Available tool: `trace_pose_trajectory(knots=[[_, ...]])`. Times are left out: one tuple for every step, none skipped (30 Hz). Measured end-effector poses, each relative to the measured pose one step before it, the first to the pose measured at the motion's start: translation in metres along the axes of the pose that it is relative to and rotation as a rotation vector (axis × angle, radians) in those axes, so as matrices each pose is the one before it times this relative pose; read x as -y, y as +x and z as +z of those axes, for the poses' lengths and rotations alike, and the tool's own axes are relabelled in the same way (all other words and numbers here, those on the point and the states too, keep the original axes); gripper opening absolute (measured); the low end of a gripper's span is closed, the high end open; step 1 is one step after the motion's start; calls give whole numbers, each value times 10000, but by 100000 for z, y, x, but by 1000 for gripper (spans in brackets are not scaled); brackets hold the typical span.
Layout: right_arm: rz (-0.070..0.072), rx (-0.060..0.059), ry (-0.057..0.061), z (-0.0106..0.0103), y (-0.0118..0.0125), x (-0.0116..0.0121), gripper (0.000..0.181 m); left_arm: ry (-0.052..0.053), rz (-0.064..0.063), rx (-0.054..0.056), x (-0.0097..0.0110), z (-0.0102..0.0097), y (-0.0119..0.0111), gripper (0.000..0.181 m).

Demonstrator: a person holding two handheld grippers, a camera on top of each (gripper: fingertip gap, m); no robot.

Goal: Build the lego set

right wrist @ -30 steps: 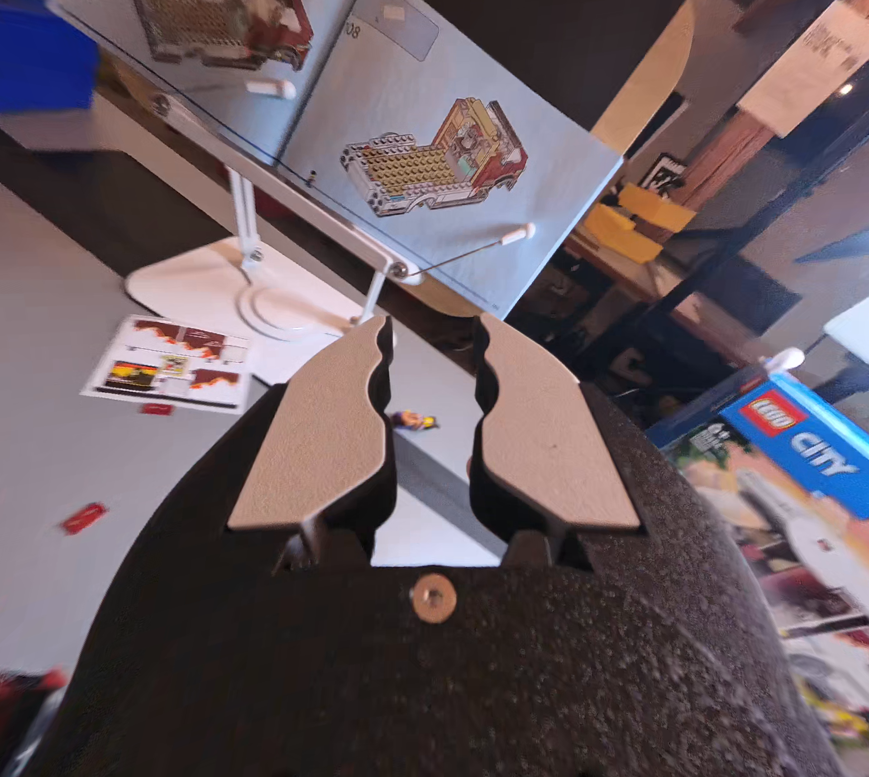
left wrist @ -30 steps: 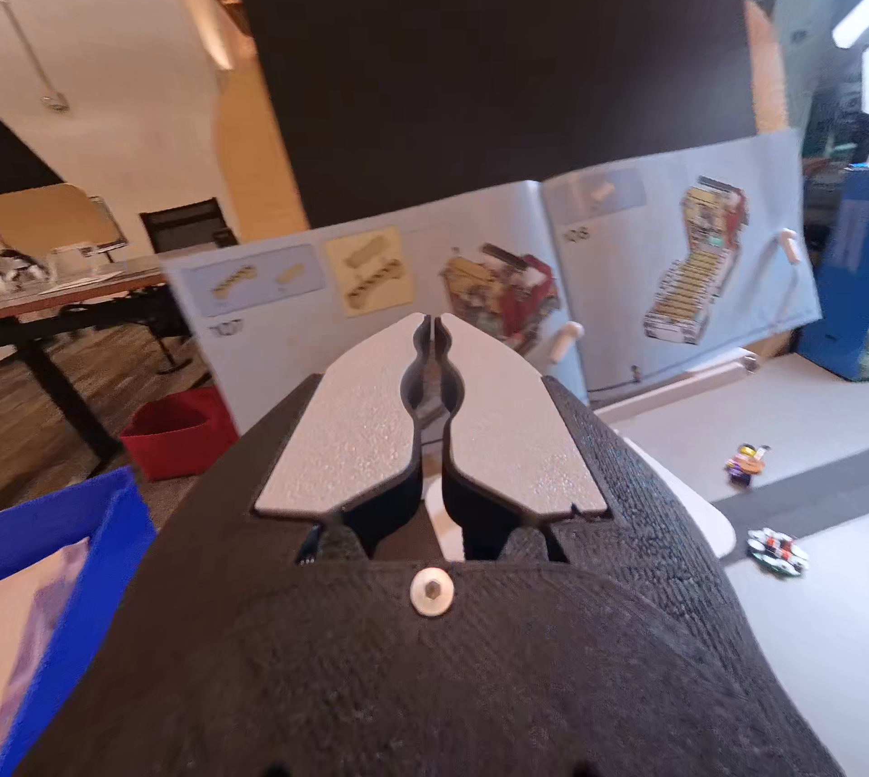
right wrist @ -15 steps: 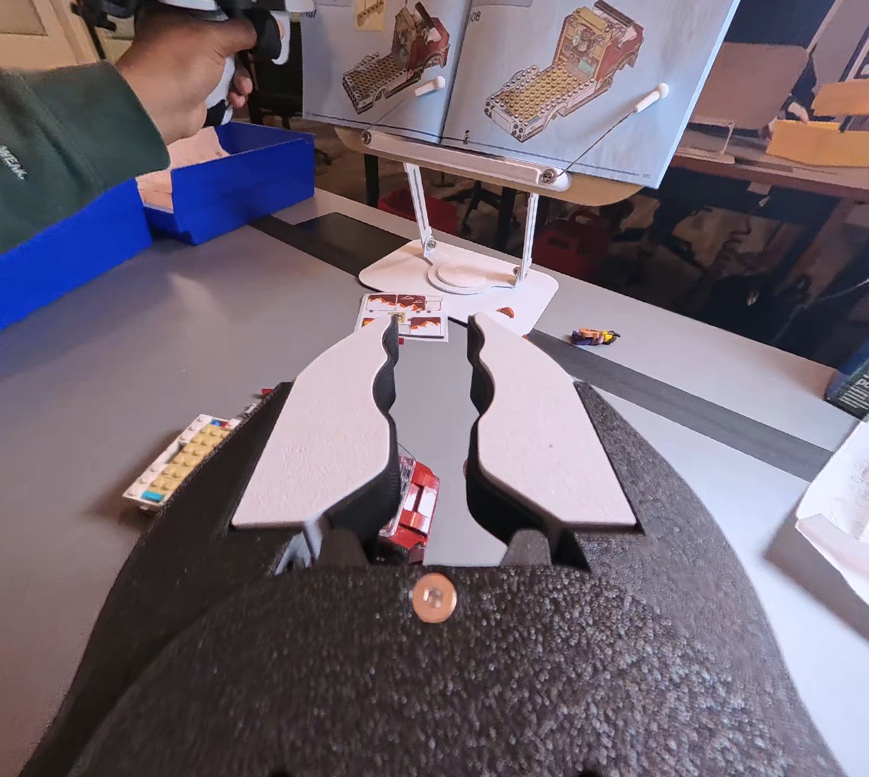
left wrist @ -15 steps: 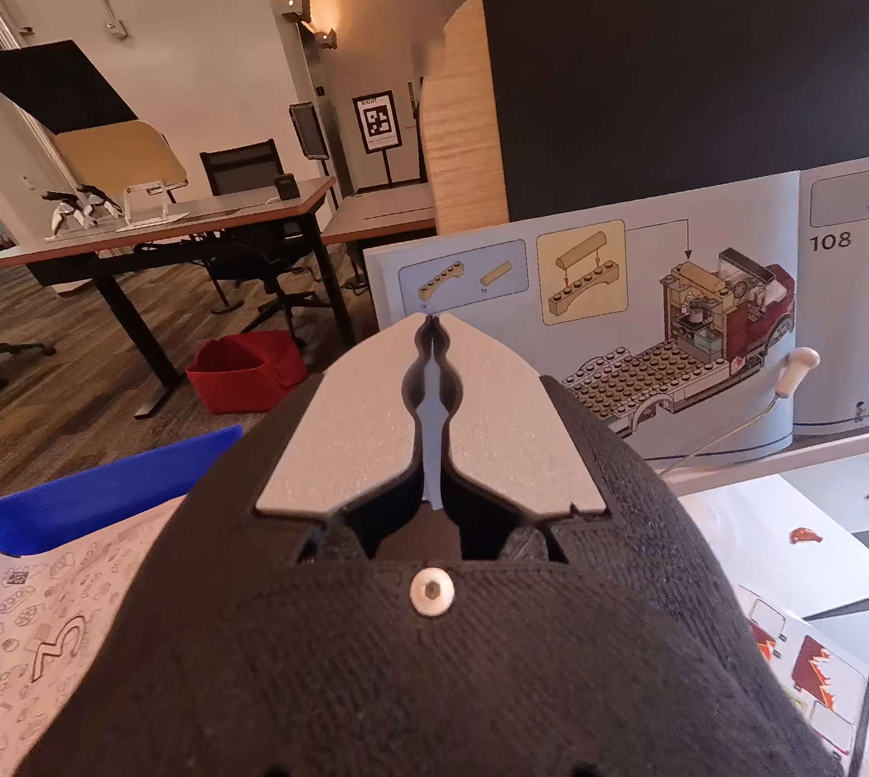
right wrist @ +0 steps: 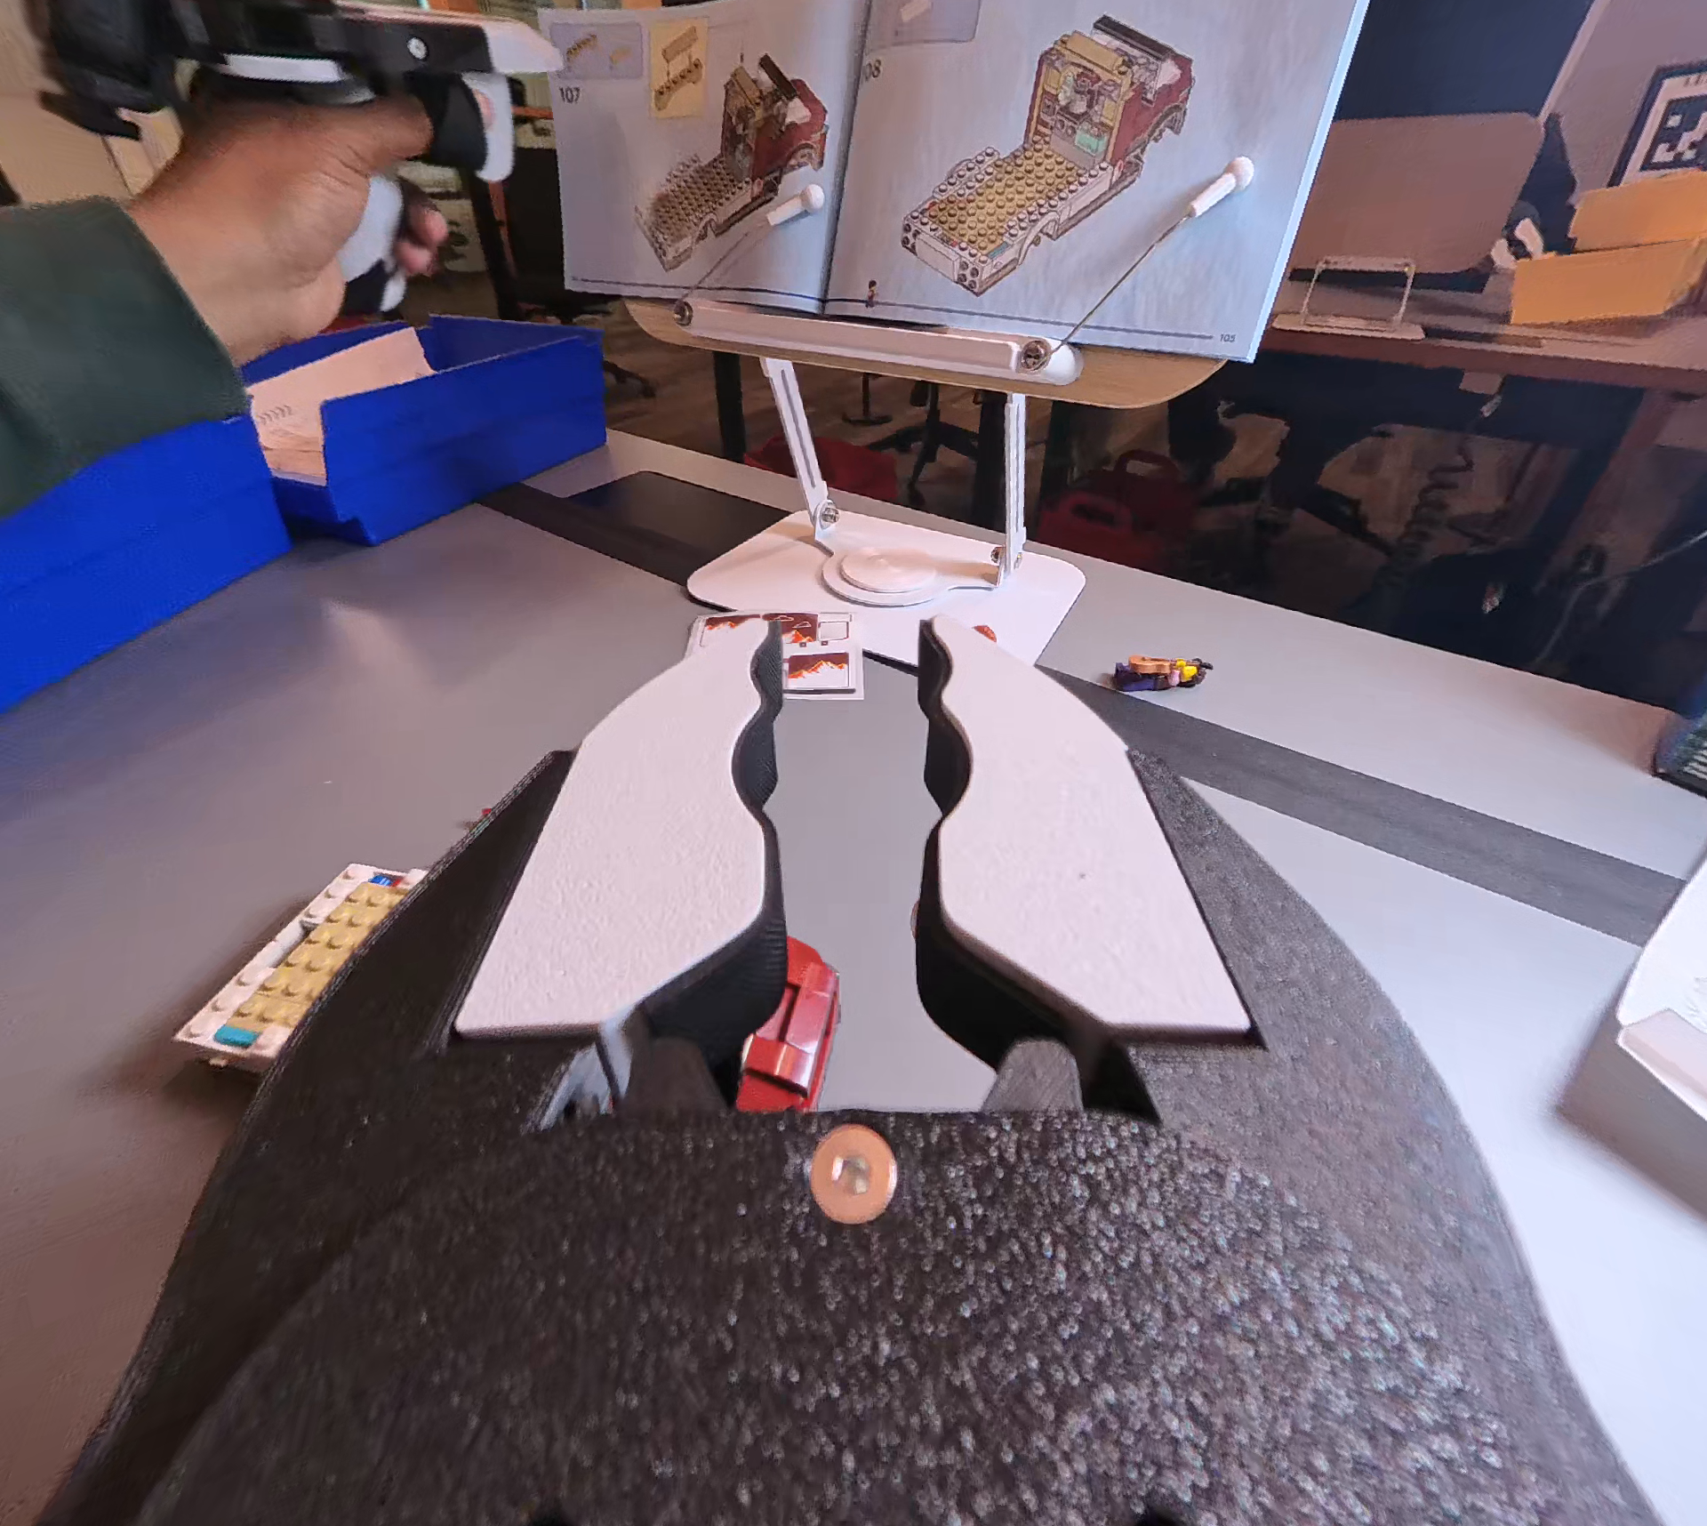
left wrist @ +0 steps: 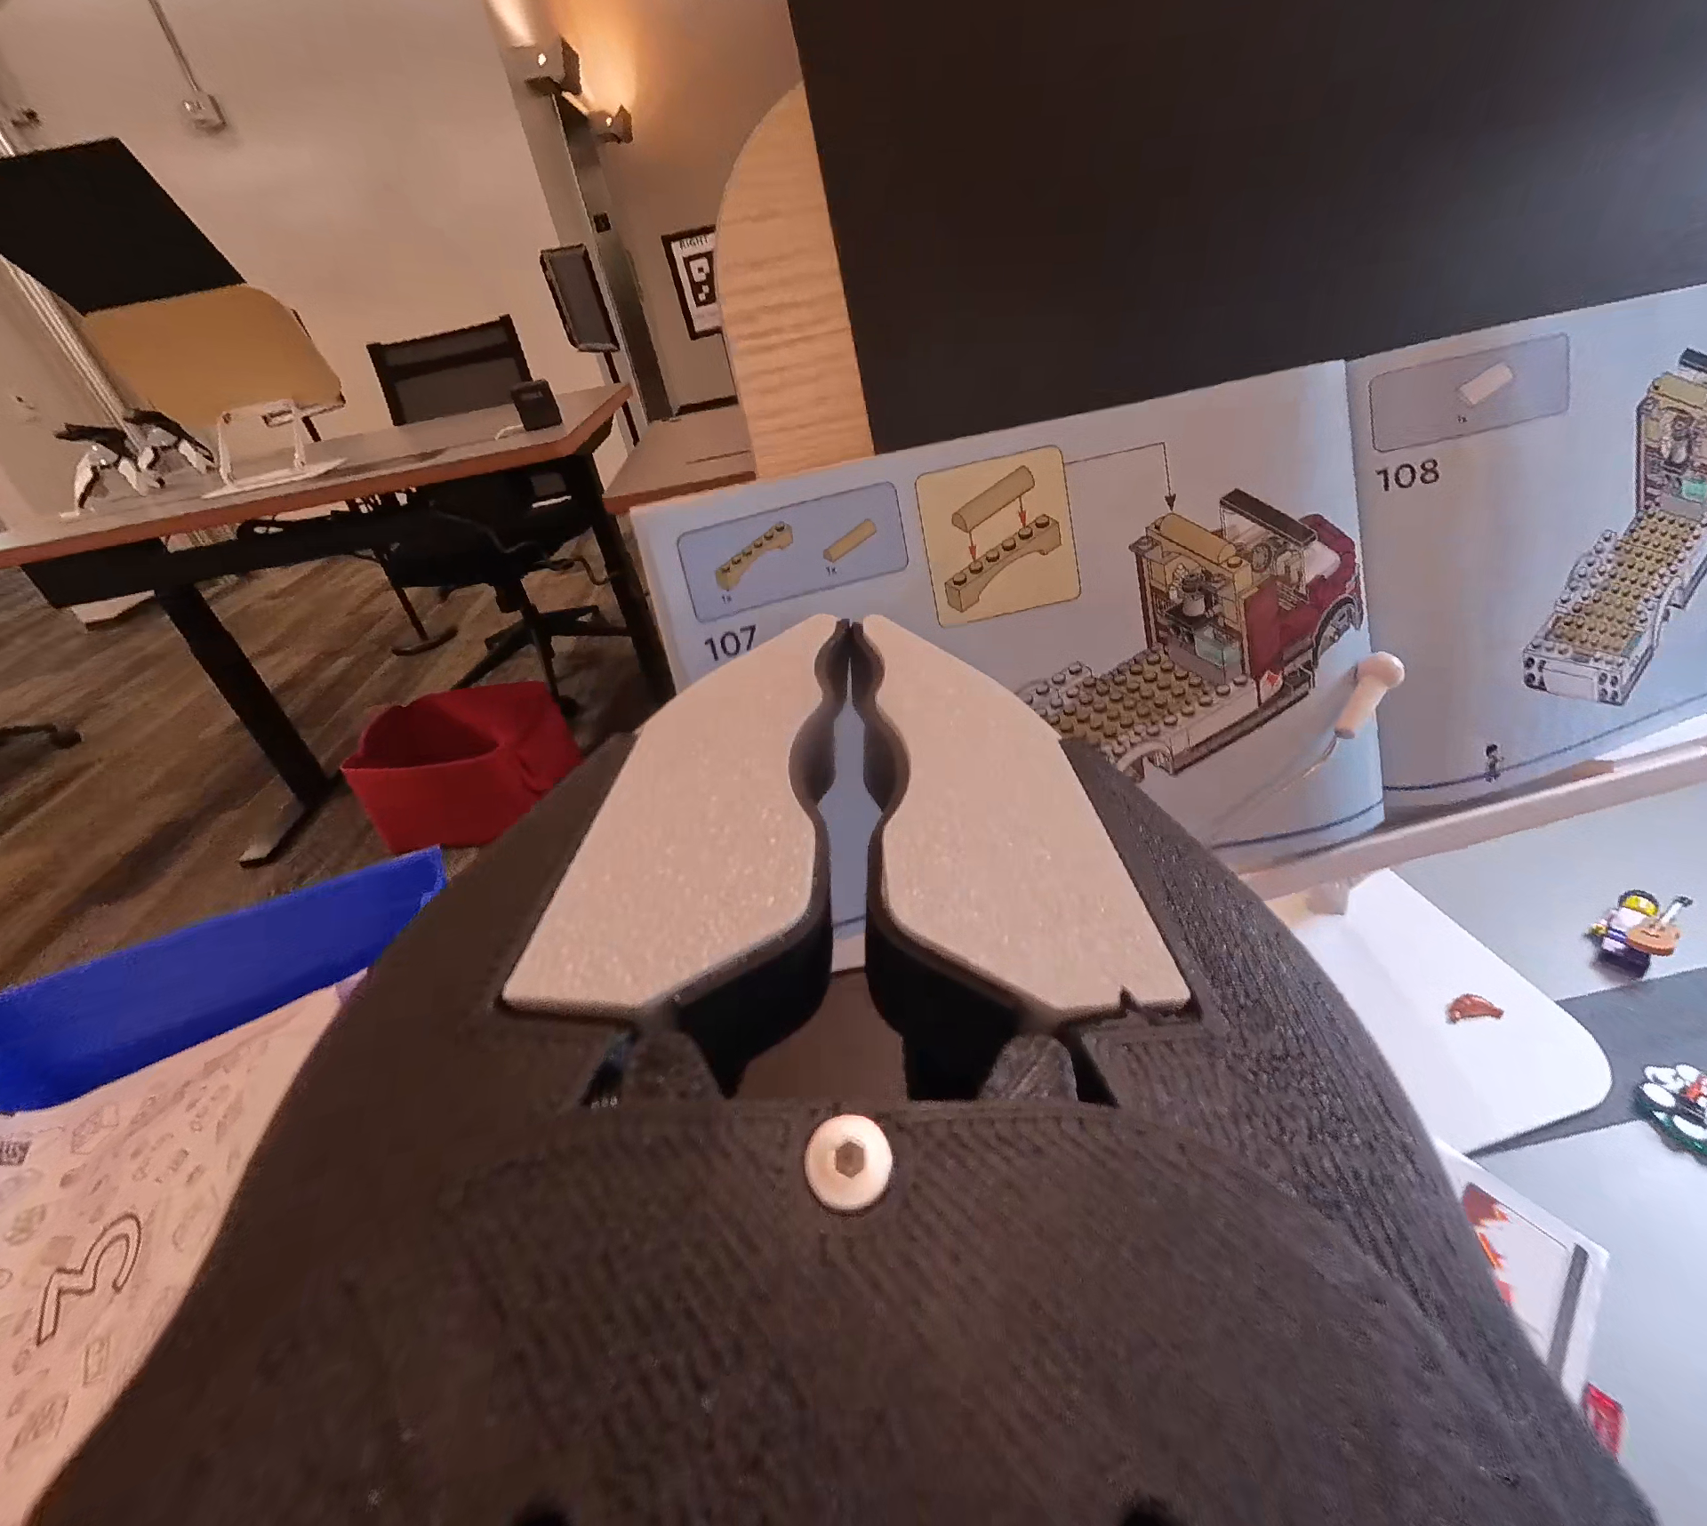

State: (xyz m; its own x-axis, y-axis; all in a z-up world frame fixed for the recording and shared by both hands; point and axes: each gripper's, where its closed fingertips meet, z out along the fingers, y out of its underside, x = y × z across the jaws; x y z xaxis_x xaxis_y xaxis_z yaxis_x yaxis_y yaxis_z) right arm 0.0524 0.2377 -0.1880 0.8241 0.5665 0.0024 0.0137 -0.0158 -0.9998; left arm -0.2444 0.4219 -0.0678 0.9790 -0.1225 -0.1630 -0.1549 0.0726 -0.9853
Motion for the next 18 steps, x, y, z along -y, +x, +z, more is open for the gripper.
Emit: trace_pose_trajectory(knots=[[-93,38,84,-256,-177,73,28,96,13,-25,172,507,-44,0],[-52,9,71,-312,-119,-10,28,90,-30,-68,144,582,33,0],[34,54,81,-329,-171,-85,27,68,-11,-7,107,561,-22,0],[51,67,83,-277,-154,-111,27,13,15,65,41,476,-106,0],[-8,-4,38,-157,-10,-119,27,-47,8,32,-39,387,-18,0],[-75,-32,-20,-27,25,-94,27,-72,15,62,-52,234,-26,0],[-105,-27,-30,34,14,-37,27,-31,-7,100,-32,27,-51,0],[-126,-37,32,-1,-38,38,27,-52,-64,106,-175,-143,-52,0],[-196,-33,99,-55,-115,84,27,-158,-90,43,-443,-239,58,0],[-268,-48,92,-80,-143,69,27,-135,-61,87,-456,-381,-9,0],[-217,-59,38,-56,-130,45,26,-49,-62,37,-321,-474,63,0],[-81,6,14,-6,-185,84,26,-71,-102,-116,-293,-468,276,0],[-15,46,21,9,-199,155,26,-28,-93,-284,-172,-412,550,0],[-59,-20,37,26,-64,205,26,76,16,-219,61,-398,487,0],[-129,-78,37,15,42,210,26,106,132,-37,152,-347,250,0],[-136,-99,24,-1,93,152,26,-9,132,-18,49,-198,186,0],[-61,-91,21,-4,107,67,26,-52,58,-38,15,-104,140,0],[38,-32,22,-6,22,-2,26,29,-3,-17,134,-94,39,0]])
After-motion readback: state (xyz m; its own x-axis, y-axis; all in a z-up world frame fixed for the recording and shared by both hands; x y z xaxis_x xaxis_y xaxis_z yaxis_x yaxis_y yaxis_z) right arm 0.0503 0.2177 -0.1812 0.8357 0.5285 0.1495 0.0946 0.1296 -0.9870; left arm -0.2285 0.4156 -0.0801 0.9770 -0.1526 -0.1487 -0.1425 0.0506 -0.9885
